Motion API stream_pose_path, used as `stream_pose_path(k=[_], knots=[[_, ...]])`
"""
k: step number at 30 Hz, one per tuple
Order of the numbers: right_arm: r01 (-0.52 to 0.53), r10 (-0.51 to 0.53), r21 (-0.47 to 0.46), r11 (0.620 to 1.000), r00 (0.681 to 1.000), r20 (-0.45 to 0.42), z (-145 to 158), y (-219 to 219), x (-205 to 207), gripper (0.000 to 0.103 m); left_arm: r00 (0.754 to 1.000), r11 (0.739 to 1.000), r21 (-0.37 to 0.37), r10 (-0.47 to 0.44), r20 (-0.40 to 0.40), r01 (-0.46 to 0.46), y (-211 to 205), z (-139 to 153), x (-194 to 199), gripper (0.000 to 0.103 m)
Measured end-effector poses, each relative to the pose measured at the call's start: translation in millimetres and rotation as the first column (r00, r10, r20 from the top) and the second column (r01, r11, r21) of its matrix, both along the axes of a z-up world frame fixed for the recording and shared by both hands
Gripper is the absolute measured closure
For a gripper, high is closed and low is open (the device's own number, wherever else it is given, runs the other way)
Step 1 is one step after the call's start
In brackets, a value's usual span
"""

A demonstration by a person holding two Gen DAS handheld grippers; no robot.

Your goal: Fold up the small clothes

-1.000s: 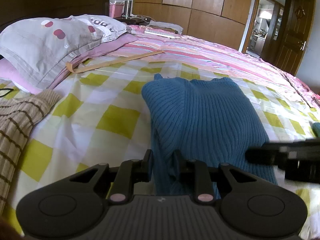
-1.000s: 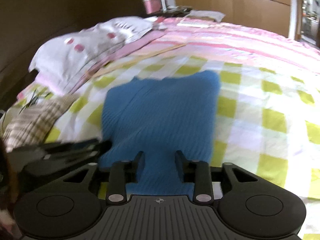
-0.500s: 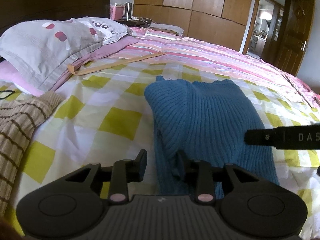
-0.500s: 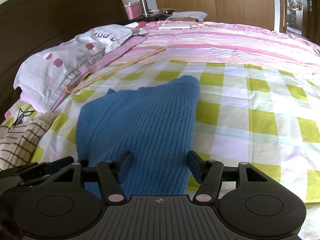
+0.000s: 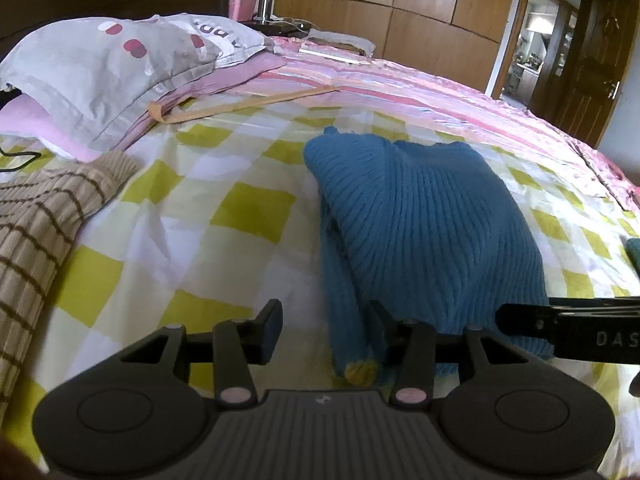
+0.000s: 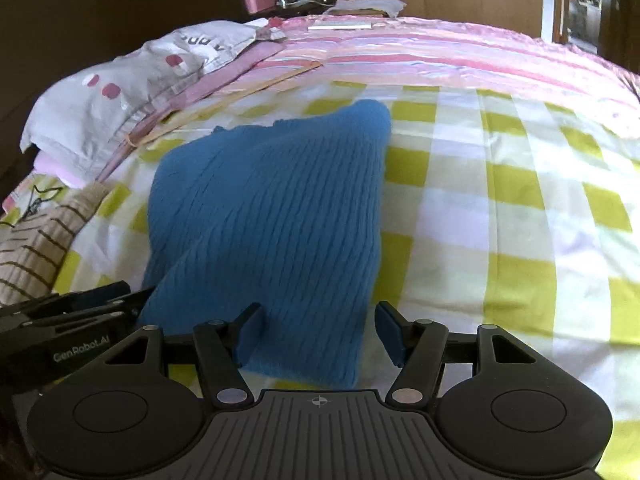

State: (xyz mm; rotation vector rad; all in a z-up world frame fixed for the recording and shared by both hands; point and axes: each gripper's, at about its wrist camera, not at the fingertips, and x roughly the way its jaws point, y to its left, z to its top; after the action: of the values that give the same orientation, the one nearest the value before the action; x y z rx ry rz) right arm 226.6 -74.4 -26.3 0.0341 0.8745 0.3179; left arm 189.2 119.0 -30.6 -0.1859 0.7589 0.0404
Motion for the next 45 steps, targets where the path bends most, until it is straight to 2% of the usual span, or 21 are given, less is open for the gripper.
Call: stream_pose_path(k=[3,9,14,18,20,24,28,29,31,33,36,41,45], knots=[[0.003,-0.004,0.023,1.0,1.0,0.017,4,-5,-3,0.042,1.0,1.0,-0.026,0.003,0.011,-0.003,4,0,-4,0.052],[0.041,-0.048,0.14,0.989,0.998,0.045,15,-22,5,0.042,0.996,0.989,-0.146,0.013,0.094,0.001,17,13,-7,0.052],[0.056,-0.057,0.183,0.981,0.998,0.0,5,-24,16,0.041,0.996,0.978,-0.209,0.017,0.093,0.003,20,13,4,0.052],[0.063,-0.057,0.203,0.977,0.998,-0.031,-9,-25,16,0.041,0.985,0.967,-0.255,0.038,0.171,0.007,33,25,-11,0.052],[0.063,-0.052,0.229,0.971,0.997,-0.055,-15,-26,18,0.04,0.983,0.958,-0.287,0.035,0.178,0.018,36,27,-9,0.051],[0.06,-0.044,0.257,0.965,0.997,-0.069,-19,-24,22,0.04,0.994,0.972,-0.231,-0.024,0.106,0.048,18,11,14,0.051],[0.045,-0.028,0.27,0.962,0.997,-0.066,-22,-21,26,0.038,0.998,0.974,-0.22,-0.041,0.04,0.049,14,-6,23,0.051],[0.041,-0.025,0.26,0.965,0.998,-0.063,-22,-19,26,0.041,0.999,0.968,-0.245,-0.038,0.028,0.043,18,-8,24,0.051],[0.036,-0.018,0.253,0.967,0.997,-0.073,-21,-18,26,0.056,0.999,0.953,-0.301,-0.035,0.009,0.036,24,-12,23,0.056],[0.035,-0.012,0.248,0.968,0.995,-0.094,-19,-18,26,0.072,0.999,0.949,-0.313,-0.04,-0.006,0.036,24,-14,20,0.063],[0.02,0.004,0.237,0.971,0.995,-0.102,-14,-22,18,0.079,0.998,0.957,-0.285,-0.063,-0.021,0.055,16,-12,11,0.066],[-0.006,0.029,0.195,0.981,0.992,-0.119,-7,-34,-11,0.081,0.991,0.947,-0.305,-0.122,-0.06,0.098,8,-10,-15,0.066],[-0.015,0.038,0.165,0.986,0.989,-0.142,-3,-42,-35,0.076,0.988,0.959,-0.252,-0.145,-0.053,0.128,-2,0,-37,0.066]])
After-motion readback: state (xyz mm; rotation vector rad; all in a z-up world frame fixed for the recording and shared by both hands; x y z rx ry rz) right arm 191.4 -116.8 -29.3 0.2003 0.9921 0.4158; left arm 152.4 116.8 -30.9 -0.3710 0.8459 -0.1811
